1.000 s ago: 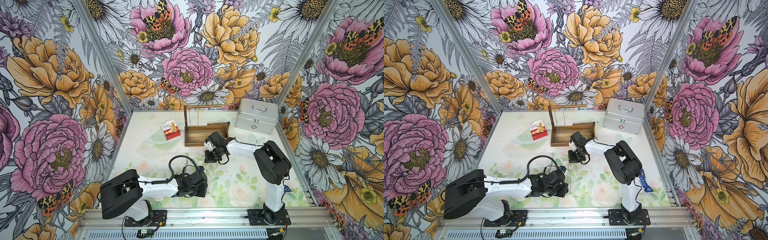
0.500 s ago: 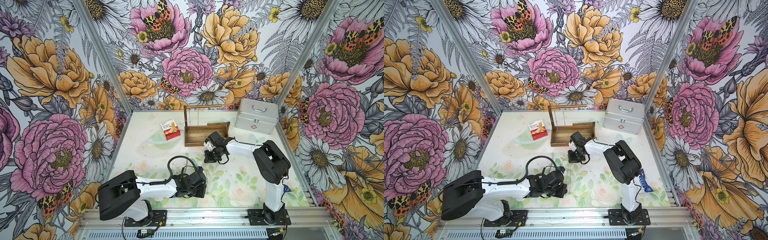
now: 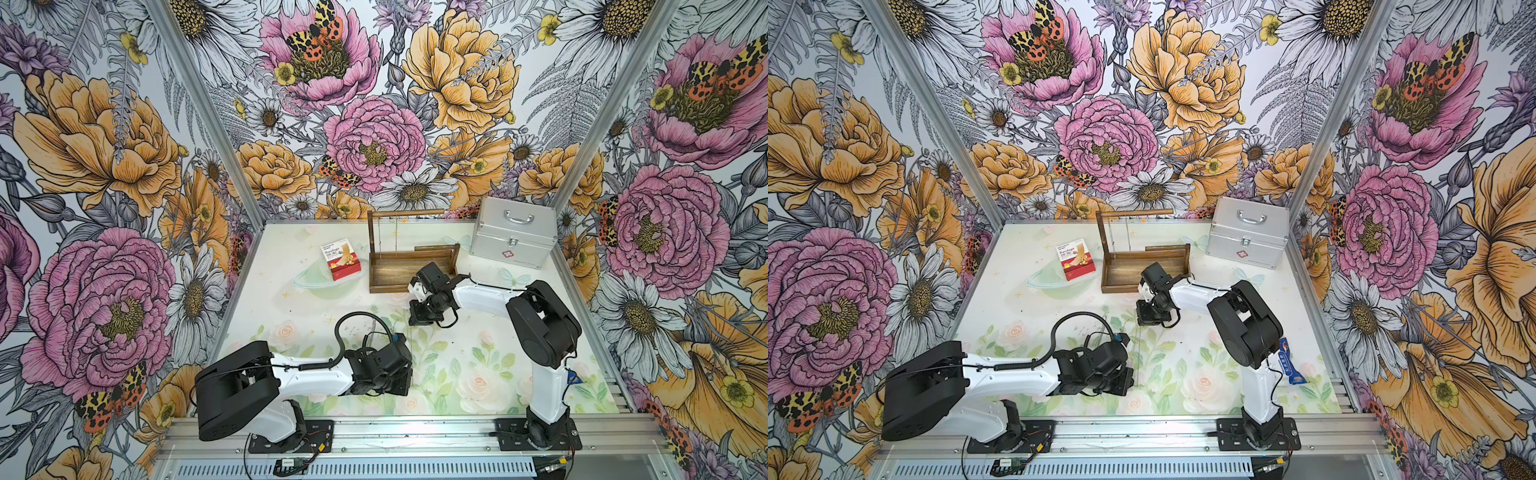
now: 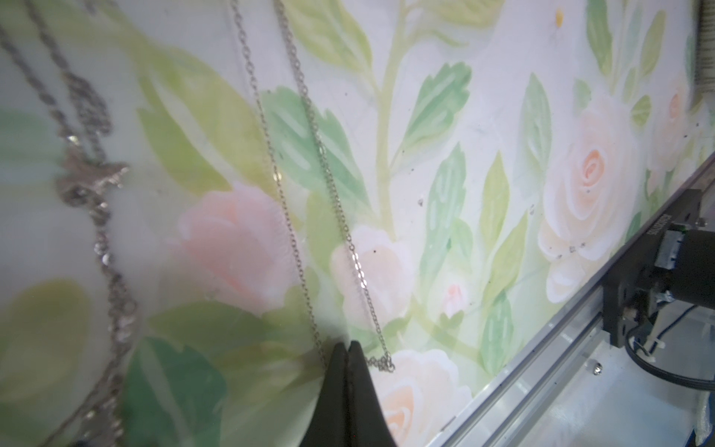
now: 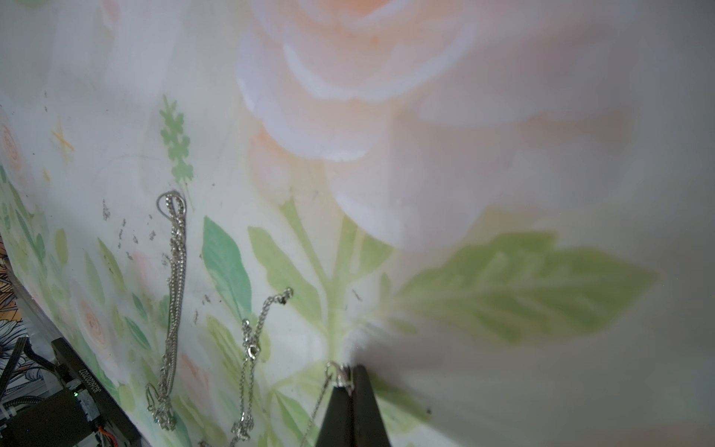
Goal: Take the necklace off the jewelry display stand
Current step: Place the necklace at the center of the board.
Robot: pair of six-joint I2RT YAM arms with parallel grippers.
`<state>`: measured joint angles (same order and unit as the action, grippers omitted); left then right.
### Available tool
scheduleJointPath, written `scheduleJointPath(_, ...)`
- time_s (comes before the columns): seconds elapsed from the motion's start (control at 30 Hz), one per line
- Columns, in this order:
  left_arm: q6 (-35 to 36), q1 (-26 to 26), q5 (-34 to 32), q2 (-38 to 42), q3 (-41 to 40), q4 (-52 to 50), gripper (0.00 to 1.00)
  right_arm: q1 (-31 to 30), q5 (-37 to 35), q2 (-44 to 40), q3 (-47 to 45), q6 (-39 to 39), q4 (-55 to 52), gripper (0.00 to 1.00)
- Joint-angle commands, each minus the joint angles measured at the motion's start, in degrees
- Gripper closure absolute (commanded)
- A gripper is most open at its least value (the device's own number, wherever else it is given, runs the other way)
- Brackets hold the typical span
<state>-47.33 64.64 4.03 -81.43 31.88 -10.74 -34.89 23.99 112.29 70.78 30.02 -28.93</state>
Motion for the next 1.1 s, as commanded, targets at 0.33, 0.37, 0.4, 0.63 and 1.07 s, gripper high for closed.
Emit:
scheduleJointPath(0.33,0.8,0.3,-1.3,-0.2,0.9,-2.7,0.99,0.3,0.8,-0.4,0.6,0.3,0.3,0.91)
scheduleJointPath(0.37,0.8,0.4,-1.3,-0.4,1.0,-2.8,0.99,0.3,0.9,-0.5,0.5,0.2,0.3,0.9)
scheduleJointPath(0.4,0.8,0.4,-1.3,-0.5,1.0,-2.8,0.99,0.3,0.9,-0.6,0.4,0.2,0.3,0.9)
scheduleJointPath(0.63,0.7,0.7,-1.4,-0.7,1.4,-2.8,0.99,0.3,0.9,-1.4,0.1,0.1,0.4,0.88)
scheduleJointPath(1.07,0.7,0.8,-1.2,-0.7,2.4,-2.9,0.97,0.6,0.9,-2.9,-1.1,0.1,1.2,0.83)
